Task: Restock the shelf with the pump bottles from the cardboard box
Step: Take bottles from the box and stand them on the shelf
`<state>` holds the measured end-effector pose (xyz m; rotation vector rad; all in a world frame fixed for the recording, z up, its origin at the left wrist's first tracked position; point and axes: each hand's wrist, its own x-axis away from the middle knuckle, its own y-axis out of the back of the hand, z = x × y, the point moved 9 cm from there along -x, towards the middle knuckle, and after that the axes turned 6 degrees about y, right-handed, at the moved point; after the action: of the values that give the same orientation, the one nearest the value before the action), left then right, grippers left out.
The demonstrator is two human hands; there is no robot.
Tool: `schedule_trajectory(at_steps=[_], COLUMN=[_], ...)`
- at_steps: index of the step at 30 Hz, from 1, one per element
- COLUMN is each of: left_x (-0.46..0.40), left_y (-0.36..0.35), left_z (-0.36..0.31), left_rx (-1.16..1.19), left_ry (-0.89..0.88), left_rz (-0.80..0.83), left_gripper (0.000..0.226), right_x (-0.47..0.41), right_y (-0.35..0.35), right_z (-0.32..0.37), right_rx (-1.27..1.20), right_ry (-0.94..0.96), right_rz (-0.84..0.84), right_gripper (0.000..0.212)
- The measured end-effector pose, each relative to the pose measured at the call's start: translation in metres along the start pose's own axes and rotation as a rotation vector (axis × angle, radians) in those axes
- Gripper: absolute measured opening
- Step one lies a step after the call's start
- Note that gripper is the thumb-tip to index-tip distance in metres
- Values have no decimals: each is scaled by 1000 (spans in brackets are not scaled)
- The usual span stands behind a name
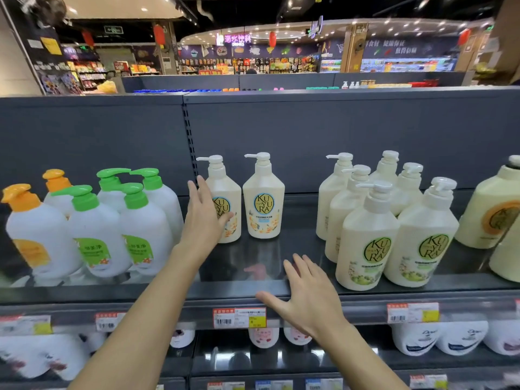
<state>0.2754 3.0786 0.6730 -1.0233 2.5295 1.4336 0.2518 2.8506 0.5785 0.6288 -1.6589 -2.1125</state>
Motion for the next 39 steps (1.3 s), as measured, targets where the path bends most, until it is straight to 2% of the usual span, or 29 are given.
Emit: schedule_trajectory(at_steps=[5,9,14,17,19,24,28,32,35,39], left_x=[51,111,214,279,318,409,488,553,581,595], left_y=[35,77,124,144,165,214,241,253,236,187], left_z=[-28,-8,83,141,182,279,354,431,495,566], left_rx=[-65,-87,-67,-94,-129,-304,-307,-296,-265,-205], left_ry=[-168,-172,126,352,452,638,867,1004,1057,1056], left_rz=[-100,-130,-171,-131,-139,-181,-203,-174,-64,147], left_gripper=[85,72,57,62,65,71,74,71,64,59], right_x=[-2,5,46,74,92,131,182,238,267,294], right_y=[6,31,44,25,5,-69,-151,-239,-313,-418], right_z=[-2,19,100,163,209,326,423,496,526,531], right_rx=[-53,-125,-317,-406,-423,-422,-395,-351,-307,-197], right_ry=[9,96,295,415,506,678,771,792,721,508], right_rz=[70,-9,-33,69,131,326,527,677,797,958], right_gripper=[113,106,98,98,90,94,96,91,91,84])
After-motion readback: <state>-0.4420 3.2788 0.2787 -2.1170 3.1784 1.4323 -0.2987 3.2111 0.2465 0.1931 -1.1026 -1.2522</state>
